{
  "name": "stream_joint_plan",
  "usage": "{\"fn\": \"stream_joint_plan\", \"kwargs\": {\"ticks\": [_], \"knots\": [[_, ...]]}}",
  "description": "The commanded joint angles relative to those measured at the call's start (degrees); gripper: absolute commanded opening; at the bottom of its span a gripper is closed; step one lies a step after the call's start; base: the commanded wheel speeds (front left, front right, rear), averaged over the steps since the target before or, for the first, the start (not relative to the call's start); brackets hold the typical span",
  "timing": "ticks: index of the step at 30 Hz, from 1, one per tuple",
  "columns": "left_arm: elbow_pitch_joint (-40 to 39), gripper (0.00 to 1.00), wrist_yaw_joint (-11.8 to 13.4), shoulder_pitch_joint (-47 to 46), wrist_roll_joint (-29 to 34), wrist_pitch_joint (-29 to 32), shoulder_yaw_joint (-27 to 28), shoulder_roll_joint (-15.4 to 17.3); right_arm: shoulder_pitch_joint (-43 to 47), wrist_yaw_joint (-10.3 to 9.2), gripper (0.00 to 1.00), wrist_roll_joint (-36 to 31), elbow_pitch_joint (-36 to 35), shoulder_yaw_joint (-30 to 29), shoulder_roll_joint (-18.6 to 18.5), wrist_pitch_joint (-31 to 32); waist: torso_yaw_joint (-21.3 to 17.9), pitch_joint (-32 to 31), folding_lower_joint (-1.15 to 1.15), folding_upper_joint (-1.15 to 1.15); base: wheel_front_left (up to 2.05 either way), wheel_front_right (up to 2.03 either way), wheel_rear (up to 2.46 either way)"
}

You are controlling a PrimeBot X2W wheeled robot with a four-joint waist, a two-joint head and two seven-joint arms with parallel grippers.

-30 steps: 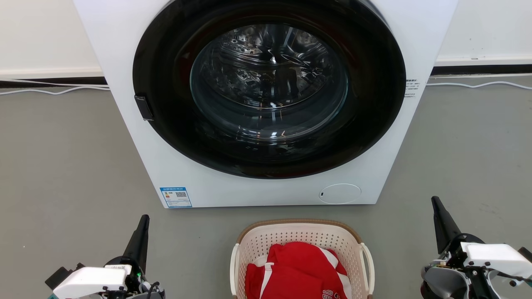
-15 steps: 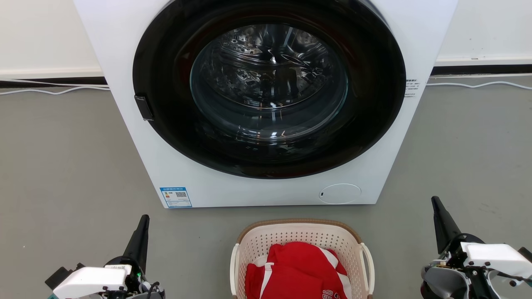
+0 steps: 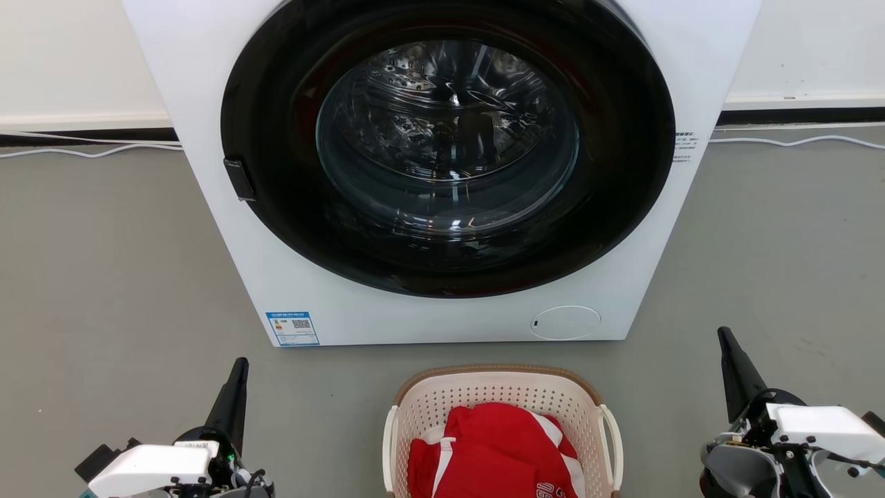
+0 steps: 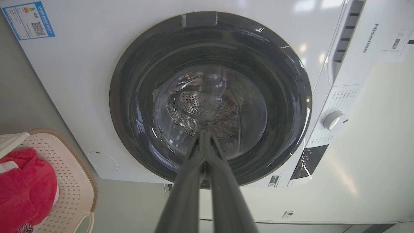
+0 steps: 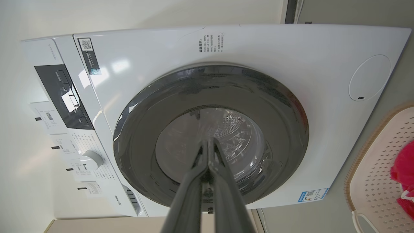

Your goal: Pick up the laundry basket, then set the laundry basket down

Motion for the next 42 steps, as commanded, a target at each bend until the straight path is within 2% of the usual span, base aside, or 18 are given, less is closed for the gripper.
{"fn": "stream_joint_plan", "kwargs": {"ticks": [1, 42], "knots": [[-1.6, 0.0, -0.4, -3.2, -0.3, 0.3, 1.7, 0.8, -0.6, 0.42, 0.0, 0.4, -1.7, 1.0, -0.2, 0.4, 0.0, 0.0, 0.0, 0.0, 0.0, 0.0, 0.0], [-1.6, 0.0, -0.4, -3.2, -0.3, 0.3, 1.7, 0.8, -0.6, 0.42, 0.0, 0.4, -1.7, 1.0, -0.2, 0.4, 0.0, 0.0, 0.0, 0.0, 0.0, 0.0, 0.0]]}}
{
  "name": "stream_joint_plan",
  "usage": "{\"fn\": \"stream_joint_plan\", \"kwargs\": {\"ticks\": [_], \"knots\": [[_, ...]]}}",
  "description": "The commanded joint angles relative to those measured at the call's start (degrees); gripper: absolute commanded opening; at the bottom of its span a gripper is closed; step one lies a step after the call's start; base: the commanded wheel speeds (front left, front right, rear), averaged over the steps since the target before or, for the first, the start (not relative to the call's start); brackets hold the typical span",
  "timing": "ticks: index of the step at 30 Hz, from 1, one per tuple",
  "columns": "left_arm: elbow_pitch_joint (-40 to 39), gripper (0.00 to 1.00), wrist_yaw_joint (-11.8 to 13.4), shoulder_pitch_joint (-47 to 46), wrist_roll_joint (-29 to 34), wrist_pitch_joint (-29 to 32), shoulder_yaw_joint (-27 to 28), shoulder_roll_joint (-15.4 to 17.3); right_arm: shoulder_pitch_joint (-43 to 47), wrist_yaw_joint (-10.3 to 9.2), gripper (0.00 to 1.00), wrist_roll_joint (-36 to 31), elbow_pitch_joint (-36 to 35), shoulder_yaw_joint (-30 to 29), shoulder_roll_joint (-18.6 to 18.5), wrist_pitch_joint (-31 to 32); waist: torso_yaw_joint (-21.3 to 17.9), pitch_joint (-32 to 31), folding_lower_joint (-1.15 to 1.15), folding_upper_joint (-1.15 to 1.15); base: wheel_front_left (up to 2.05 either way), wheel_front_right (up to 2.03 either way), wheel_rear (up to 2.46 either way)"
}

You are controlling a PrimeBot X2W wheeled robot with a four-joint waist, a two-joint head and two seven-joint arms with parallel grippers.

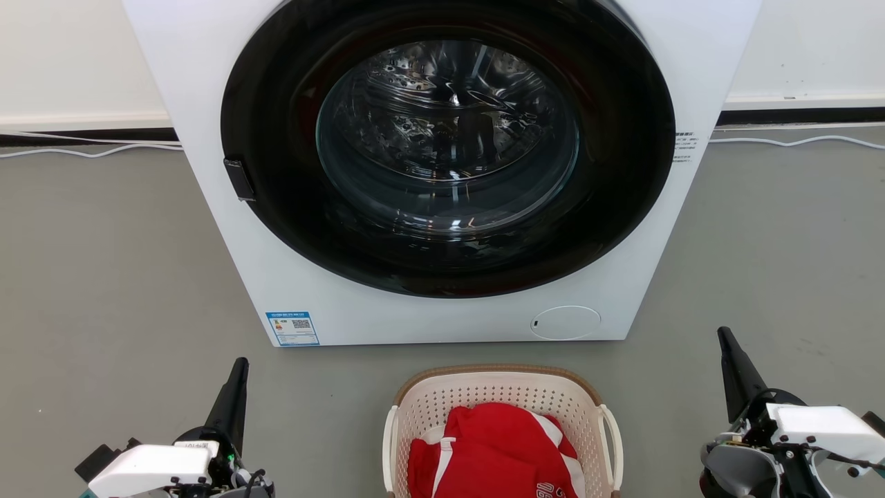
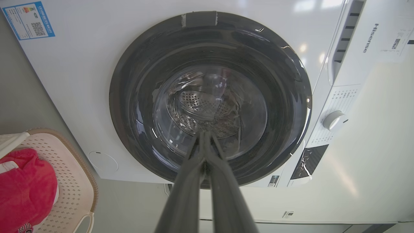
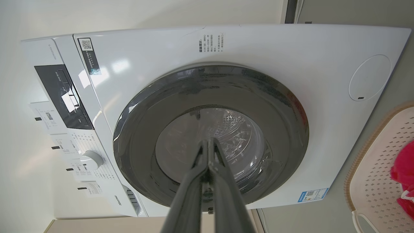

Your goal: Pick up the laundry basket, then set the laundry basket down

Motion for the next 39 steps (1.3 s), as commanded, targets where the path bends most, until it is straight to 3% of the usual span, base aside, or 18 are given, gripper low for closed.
{"fn": "stream_joint_plan", "kwargs": {"ticks": [1, 8, 9, 16, 20, 26, 39], "knots": [[-1.6, 0.0, -0.4, -3.2, -0.3, 0.3, 1.7, 0.8, -0.6, 0.42, 0.0, 0.4, -1.7, 1.0, -0.2, 0.4, 0.0, 0.0, 0.0, 0.0, 0.0, 0.0, 0.0], [-1.6, 0.0, -0.4, -3.2, -0.3, 0.3, 1.7, 0.8, -0.6, 0.42, 0.0, 0.4, -1.7, 1.0, -0.2, 0.4, 0.0, 0.0, 0.0, 0.0, 0.0, 0.0, 0.0], [0.0, 1.0, 0.0, 0.0, 0.0, 0.0, 0.0, 0.0, 0.0, 0.0, 1.0, 0.0, 0.0, 0.0, 0.0, 0.0, 0.0, 0.0, 0.0, 0.0, 0.0, 0.0, 0.0], [2.5, 1.0, 0.1, 1.6, 0.1, -0.5, -0.2, -0.4, 1.6, -0.03, 1.0, -0.2, 2.0, 0.6, 0.3, -0.3, 0.0, 0.1, 0.01, 0.0, 0.0, 0.0, 0.0], [2.2, 1.0, 0.0, 1.4, 0.2, -1.1, -0.5, -0.4, 1.5, -0.02, 1.0, -0.4, 1.4, 1.2, 0.2, -1.0, 0.0, -0.1, 0.13, 0.0, 0.0, 0.0, 0.0], [1.7, 1.0, 0.0, 1.3, 0.5, -1.9, -1.0, -0.3, 1.6, 0.0, 1.0, -1.0, 0.8, 2.0, 0.0, -1.9, 0.1, 0.0, 0.01, 0.0, 0.0, 0.0, 0.0], [0.3, 1.0, 0.0, 0.8, 3.1, -4.2, -2.4, 0.2, 1.3, 0.05, 1.0, -5.0, -1.4, 4.0, -0.7, -4.1, 0.2, 0.1, 0.0, 0.0, 0.0, 0.0, 0.0]]}}
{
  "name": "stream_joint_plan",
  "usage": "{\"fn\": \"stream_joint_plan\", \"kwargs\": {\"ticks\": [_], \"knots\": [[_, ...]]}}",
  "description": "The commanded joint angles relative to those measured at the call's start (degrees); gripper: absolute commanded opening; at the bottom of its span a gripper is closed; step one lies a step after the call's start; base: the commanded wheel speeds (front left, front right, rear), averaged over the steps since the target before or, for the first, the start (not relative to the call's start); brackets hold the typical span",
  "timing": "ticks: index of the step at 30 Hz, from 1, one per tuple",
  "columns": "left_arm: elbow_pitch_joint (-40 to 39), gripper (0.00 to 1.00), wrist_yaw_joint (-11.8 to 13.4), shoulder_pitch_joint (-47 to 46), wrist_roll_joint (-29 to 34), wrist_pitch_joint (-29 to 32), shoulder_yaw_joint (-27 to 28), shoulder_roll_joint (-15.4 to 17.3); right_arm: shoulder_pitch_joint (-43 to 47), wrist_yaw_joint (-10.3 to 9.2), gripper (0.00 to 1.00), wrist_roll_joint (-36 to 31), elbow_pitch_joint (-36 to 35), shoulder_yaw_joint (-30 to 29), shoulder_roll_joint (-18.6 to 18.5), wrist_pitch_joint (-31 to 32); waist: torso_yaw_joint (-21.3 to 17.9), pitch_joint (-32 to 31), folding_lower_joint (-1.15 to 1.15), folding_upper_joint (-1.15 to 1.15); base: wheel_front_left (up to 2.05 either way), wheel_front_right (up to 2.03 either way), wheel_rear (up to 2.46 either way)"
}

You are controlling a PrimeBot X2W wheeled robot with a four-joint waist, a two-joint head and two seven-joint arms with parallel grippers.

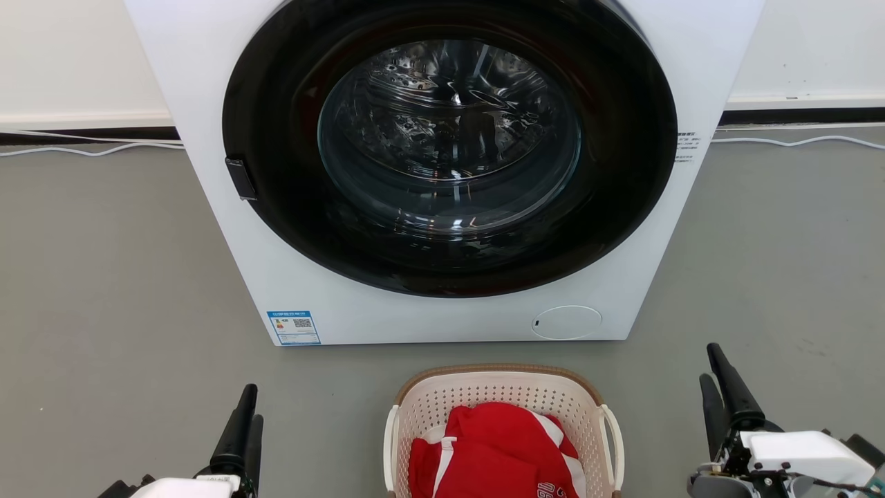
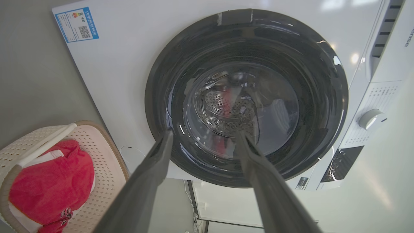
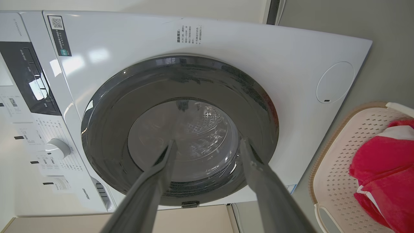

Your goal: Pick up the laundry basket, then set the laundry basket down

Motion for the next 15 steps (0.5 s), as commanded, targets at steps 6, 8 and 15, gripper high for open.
{"fn": "stream_joint_plan", "kwargs": {"ticks": [6, 8, 15], "knots": [[-3.0, 1.0, -0.1, -2.9, 4.4, -1.4, 0.5, 0.5, -1.8, 0.15, 1.0, -4.6, -3.6, 1.3, -0.9, -1.7, 0.1, 0.0, -0.01, 0.0, 0.0, 0.0, 0.0], [-3.3, 1.0, -0.1, -2.9, 5.7, -1.7, 0.2, 0.5, -1.8, 0.15, 1.0, -6.3, -3.8, 2.0, -1.2, -2.0, 0.1, 0.0, -0.01, 0.0, 0.0, 0.0, 0.0], [-3.9, 1.0, -0.1, -3.1, 11.7, -2.9, -1.0, 1.0, -2.0, 0.18, 1.0, -11.4, -4.7, 3.6, -1.7, -3.2, 0.3, 0.1, -0.01, 0.0, 0.0, 0.0, 0.0]]}}
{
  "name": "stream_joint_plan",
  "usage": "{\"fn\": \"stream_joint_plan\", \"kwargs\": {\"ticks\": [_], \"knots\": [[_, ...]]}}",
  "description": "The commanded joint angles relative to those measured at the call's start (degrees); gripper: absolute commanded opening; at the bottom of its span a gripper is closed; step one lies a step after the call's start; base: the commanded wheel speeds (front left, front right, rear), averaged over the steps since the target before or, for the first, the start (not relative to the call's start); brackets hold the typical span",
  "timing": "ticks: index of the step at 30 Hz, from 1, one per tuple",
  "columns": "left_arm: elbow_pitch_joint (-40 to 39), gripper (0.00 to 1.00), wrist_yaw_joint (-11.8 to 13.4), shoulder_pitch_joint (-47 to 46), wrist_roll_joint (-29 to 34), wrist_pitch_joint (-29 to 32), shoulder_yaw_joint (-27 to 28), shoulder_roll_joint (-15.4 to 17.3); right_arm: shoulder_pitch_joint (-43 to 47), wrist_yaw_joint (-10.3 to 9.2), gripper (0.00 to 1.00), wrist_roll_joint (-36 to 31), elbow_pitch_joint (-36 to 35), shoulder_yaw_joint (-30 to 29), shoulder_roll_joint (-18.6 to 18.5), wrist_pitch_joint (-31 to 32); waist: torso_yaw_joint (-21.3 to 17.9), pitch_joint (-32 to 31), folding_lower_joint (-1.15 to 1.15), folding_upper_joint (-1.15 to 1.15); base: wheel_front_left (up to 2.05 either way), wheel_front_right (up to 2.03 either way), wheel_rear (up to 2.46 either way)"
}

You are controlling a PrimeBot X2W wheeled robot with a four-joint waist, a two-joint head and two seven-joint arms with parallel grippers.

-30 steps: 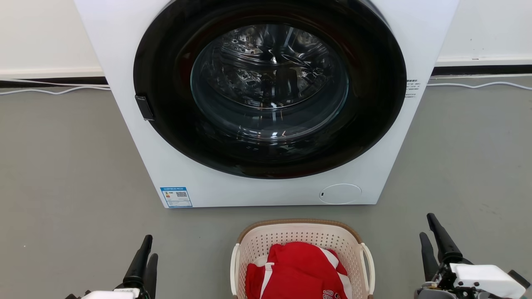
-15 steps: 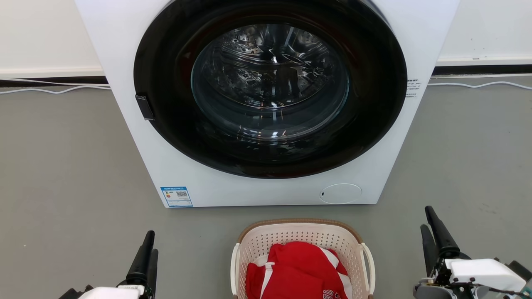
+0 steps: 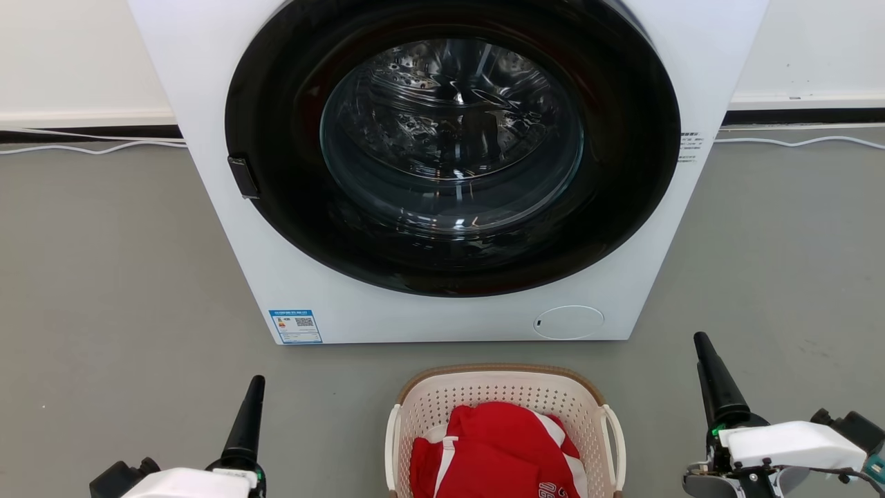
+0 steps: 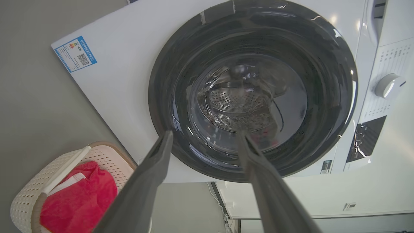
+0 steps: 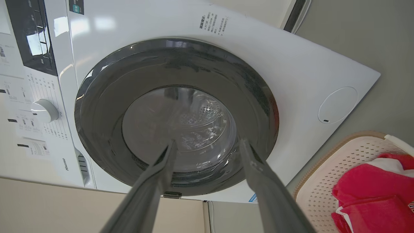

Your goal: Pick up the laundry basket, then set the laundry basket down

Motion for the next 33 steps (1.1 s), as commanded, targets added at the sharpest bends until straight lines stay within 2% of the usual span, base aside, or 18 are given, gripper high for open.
{"fn": "stream_joint_plan", "kwargs": {"ticks": [1, 11, 18, 24, 33], "knots": [[-2.0, 1.0, -0.1, -3.1, 2.1, -0.7, 0.0, 0.7, -2.0, 0.18, 1.0, -1.9, -2.0, 1.1, -0.9, -1.0, 0.1, 0.0, -0.01, 0.0, 0.0, 0.0, 0.0], [-3.3, 1.0, -0.2, -3.4, 13.8, -2.5, -0.2, 0.9, -2.2, 0.22, 1.0, -11.2, -1.7, 3.5, -1.9, -2.9, 0.2, 0.0, -0.01, 0.0, 0.0, 0.0, 0.0], [-3.5, 1.0, -0.2, -3.4, 19.5, -3.5, -0.6, 1.0, -2.4, 0.25, 1.0, -17.4, -1.1, 3.9, -2.2, -3.9, 0.3, 0.0, -0.01, 0.0, 0.0, 0.0, 0.0], [-3.2, 1.0, -0.2, -3.6, 27.3, -4.5, -1.0, 1.5, -2.3, 0.27, 1.0, -23.0, -1.0, 3.8, -2.1, -4.9, 0.4, 0.0, -0.01, 0.0, 0.0, 0.0, 0.0], [-2.9, 1.0, -0.3, -3.8, 34.3, -6.1, -1.0, 1.0, -2.3, 0.3, 1.0, -31.0, -0.5, 3.2, -1.4, -6.4, 0.6, -0.1, -0.01, 0.0, 0.0, 0.0, 0.0]]}}
